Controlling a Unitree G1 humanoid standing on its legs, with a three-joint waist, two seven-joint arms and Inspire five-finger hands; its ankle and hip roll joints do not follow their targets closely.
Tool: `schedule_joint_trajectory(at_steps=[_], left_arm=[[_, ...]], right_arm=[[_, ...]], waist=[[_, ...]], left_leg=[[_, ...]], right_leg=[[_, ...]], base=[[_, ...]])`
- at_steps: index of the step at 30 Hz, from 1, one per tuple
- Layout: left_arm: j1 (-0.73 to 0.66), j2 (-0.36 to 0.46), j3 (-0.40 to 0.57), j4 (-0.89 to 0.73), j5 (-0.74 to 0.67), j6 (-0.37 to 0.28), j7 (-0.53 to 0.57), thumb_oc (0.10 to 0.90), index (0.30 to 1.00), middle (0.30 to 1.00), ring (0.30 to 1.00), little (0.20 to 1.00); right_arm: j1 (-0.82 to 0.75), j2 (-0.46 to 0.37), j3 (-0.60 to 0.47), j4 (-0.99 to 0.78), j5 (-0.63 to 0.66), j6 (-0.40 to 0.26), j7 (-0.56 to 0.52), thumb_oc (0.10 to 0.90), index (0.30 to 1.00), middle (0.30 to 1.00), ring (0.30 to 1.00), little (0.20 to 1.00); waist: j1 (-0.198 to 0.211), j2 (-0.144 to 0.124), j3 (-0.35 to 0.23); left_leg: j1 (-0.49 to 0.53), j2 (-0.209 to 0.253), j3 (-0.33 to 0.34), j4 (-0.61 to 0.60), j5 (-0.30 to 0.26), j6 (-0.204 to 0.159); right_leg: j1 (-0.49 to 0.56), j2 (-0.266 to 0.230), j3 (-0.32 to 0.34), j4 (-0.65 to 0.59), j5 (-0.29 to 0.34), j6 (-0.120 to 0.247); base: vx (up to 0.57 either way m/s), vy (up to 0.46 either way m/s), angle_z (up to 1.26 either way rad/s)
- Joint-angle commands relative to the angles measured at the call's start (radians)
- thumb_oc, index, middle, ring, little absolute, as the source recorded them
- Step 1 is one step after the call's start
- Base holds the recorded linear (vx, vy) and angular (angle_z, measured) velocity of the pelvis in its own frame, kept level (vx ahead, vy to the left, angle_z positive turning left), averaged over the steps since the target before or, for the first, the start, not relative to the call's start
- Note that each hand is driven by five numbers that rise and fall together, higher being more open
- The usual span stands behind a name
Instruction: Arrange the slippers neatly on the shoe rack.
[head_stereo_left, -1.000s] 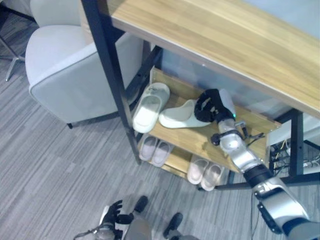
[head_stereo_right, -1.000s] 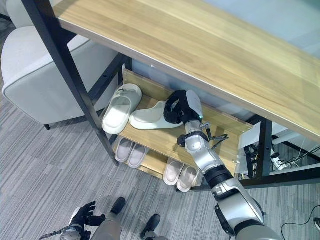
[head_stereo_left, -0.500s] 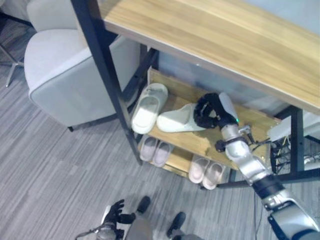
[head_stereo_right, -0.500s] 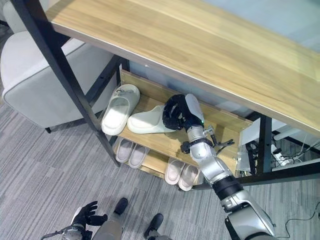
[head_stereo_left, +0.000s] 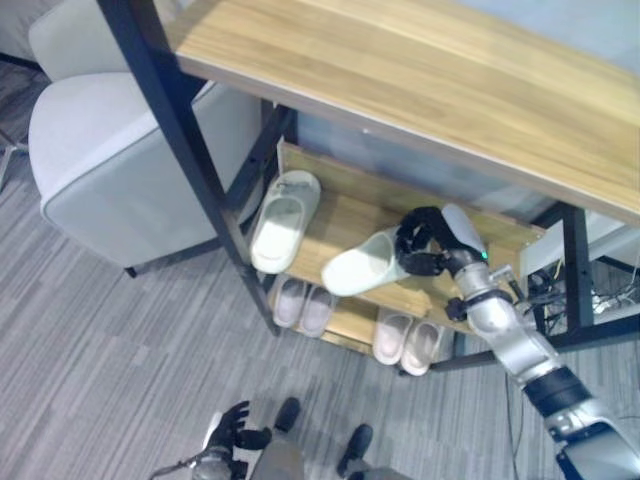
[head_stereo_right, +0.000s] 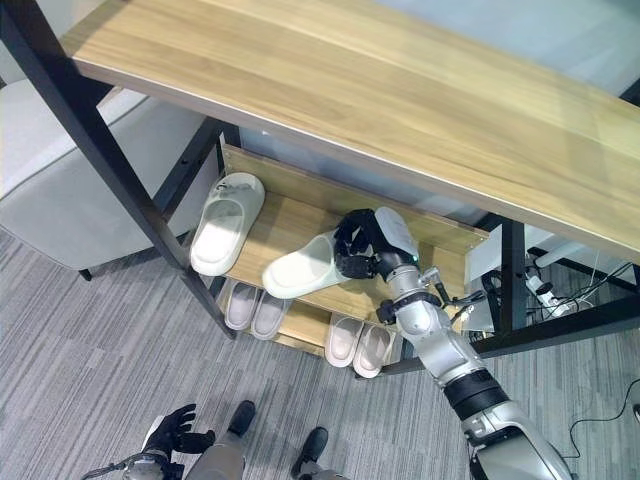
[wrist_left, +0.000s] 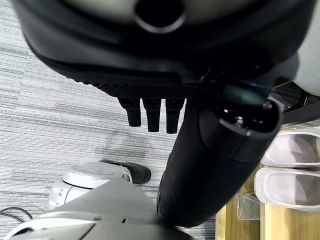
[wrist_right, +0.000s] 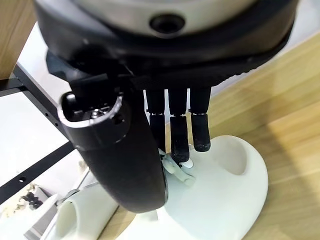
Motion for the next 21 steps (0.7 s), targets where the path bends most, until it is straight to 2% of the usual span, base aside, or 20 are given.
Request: schedule_joint_trajectory(at_steps=[1, 17, 21], left_arm=[[0.027, -0.027, -0.04, 0.033, 0.028, -0.018, -0.02, 0.8, 0.9, 0.9, 0.9, 0.9], [0.013, -0.04, -0.037, 0.05, 0.024, -0.003, -0.007, 0.8, 0.9, 0.9, 0.9, 0.9], [0.012, -0.041, -0.033, 0.05, 0.02, -0.001, 0.0, 0.8, 0.9, 0.9, 0.9, 0.9]], right_arm=[[-0.026, -0.049, -0.08, -0.097, 0.002, -0.076, -0.053, 0.8, 0.9, 0.9, 0.9, 0.9], [-0.019, 0.09, -0.083, -0.204, 0.066, -0.076, -0.051, 0.8, 0.9, 0.9, 0.9, 0.9], [-0.024, 0.107, -0.063, -0.188, 0.025, -0.059, -0.057, 0.8, 0.9, 0.9, 0.9, 0.9]], waist=[[-0.017, 0.011, -0.095], [-0.019, 0.005, -0.097], [-0.015, 0.003, -0.092]], left_leg=[[0.043, 0.009, 0.095, -0.065, -0.033, 0.024], [0.056, 0.01, 0.106, -0.065, -0.044, 0.031], [0.056, 0.01, 0.105, -0.064, -0.044, 0.033]], right_leg=[[0.03, -0.039, 0.048, 0.055, -0.086, 0.079], [0.031, -0.037, 0.063, 0.058, -0.085, 0.078], [0.028, -0.04, 0.063, 0.06, -0.084, 0.079]], base=[[0.01, -0.005, -0.03], [0.0, 0.0, 0.0], [0.0, 0.0, 0.0]])
